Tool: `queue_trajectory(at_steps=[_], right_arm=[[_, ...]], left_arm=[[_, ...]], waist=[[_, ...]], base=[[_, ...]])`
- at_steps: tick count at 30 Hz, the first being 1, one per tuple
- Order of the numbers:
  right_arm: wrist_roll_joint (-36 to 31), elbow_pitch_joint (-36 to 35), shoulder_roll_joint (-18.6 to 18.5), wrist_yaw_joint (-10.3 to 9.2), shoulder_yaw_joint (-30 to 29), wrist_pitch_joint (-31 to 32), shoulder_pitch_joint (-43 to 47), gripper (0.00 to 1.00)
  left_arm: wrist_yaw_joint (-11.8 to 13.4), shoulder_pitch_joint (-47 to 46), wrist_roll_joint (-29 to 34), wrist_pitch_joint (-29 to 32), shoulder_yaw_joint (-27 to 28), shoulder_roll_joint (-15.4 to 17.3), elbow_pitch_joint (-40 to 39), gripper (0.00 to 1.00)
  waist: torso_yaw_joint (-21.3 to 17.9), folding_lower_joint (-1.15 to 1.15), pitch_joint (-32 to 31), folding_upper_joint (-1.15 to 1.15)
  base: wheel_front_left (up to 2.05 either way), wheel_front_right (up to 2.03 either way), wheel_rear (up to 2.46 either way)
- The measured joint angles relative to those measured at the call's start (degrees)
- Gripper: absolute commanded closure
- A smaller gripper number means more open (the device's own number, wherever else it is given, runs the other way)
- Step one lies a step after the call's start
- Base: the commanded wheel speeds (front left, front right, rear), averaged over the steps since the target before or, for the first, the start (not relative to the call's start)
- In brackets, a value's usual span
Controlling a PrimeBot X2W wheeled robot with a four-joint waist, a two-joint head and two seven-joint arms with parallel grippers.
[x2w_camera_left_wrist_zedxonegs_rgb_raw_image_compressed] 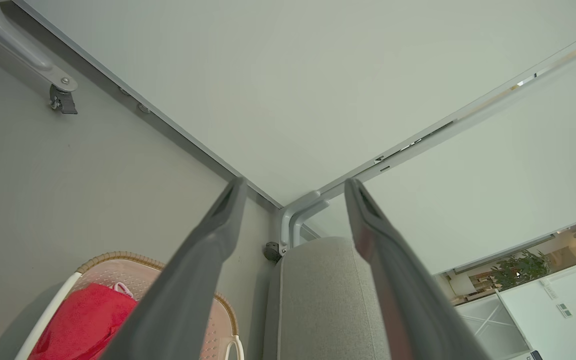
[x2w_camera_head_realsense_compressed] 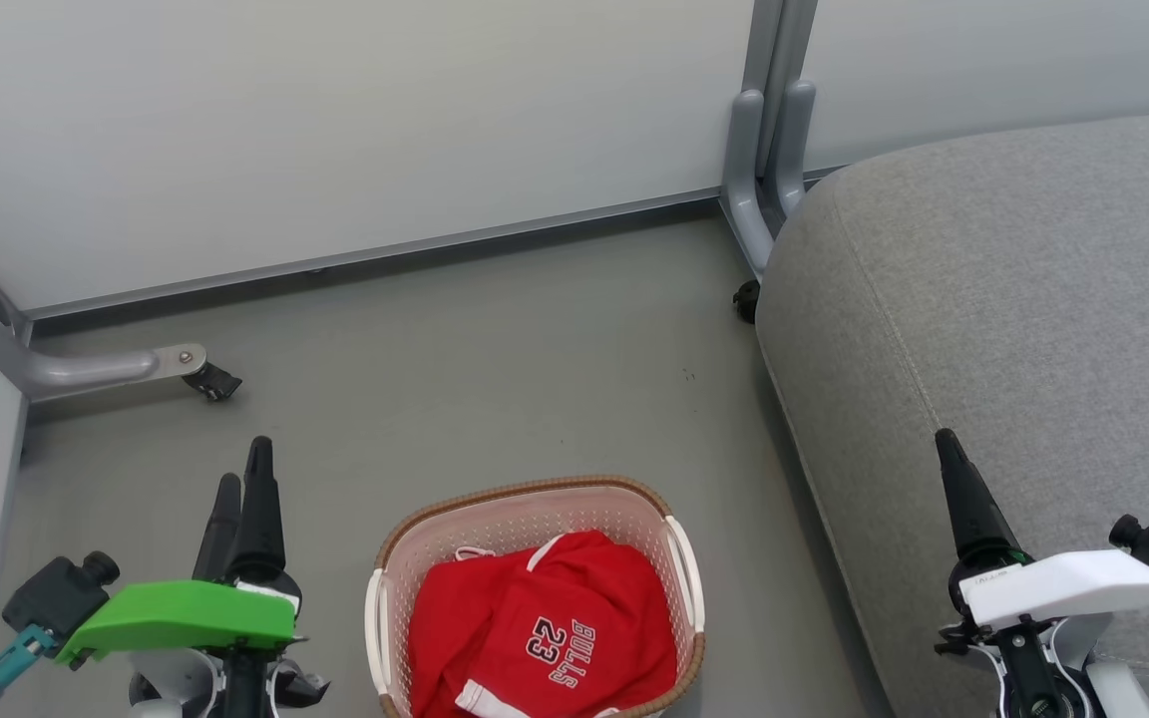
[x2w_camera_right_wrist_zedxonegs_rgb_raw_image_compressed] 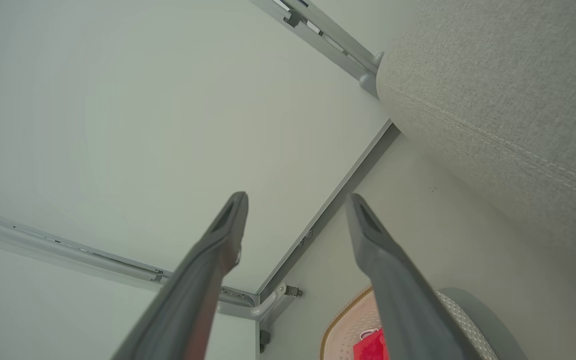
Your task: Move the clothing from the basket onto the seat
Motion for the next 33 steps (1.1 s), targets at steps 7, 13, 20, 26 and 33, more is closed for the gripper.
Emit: queue_trajectory(at_steps=[7, 13, 20, 26, 33], right_arm=[[-6.43, -0.41, -0.08, 0.0, 0.79, -1.46, 0.47, 0.0], [-11.41, -0.59, -0.12, 0.0, 1.89, -2.5, 0.83, 0.0], [-16.78, -0.23, -0.18, 0.0, 2.83, -3.61, 0.91, 0.0], [-21.02, 0.29, -0.22, 0.0, 3.55, -4.76, 0.93, 0.0], [-26.05, 0.51, -0.26, 0.0, 4.2, -5.84, 0.93, 0.0]], left_arm=[[0.85, 0.01, 8.04, -1.43, -1.77, 0.03, -0.07, 0.0], [1.25, 0.01, 13.81, -2.5, -2.86, 0.09, 0.02, 0.0], [1.92, 0.02, 19.79, -3.71, -4.13, 0.22, 0.42, 0.0], [2.55, 0.02, 24.4, -4.78, -5.53, 0.46, 0.74, 0.0], [3.49, 0.02, 29.04, -5.88, -6.81, 0.73, 0.94, 0.0]], waist=[[0.23, 0.0, -0.06, 0.0], [0.38, 0.0, -0.11, 0.0], [0.51, 0.0, -0.13, 0.0], [0.74, 0.0, -0.23, 0.0], [0.98, 0.0, -0.3, 0.0]], base=[[0.0, 0.0, 0.0], [0.0, 0.0, 0.0], [0.0, 0.0, 0.0], [0.0, 0.0, 0.0], [0.0, 0.0, 0.0]])
